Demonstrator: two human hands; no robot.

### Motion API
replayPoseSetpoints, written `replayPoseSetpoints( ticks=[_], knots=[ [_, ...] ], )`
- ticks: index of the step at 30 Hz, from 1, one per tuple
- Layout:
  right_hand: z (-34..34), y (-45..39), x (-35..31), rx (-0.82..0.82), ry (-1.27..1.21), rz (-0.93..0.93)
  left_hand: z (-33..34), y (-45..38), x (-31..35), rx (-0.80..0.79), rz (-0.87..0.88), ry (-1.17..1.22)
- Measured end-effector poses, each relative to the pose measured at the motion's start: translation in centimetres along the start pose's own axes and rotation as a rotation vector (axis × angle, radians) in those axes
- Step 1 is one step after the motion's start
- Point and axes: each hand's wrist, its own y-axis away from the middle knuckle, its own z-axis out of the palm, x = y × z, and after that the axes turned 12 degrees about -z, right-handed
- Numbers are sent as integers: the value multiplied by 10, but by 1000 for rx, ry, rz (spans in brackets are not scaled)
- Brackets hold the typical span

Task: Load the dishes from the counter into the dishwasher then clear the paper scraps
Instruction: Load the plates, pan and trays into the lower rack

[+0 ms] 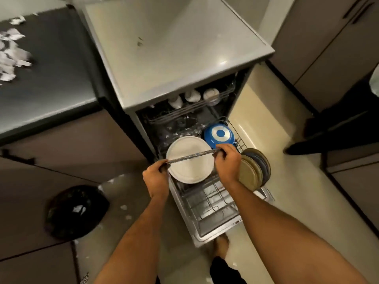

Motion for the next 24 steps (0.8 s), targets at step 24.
replayPoseSetpoints(
  ticks=[24],
  knots=[
    [-40,29,282,-135,107,247,327,98,-83,-610,-540,48]
  ],
)
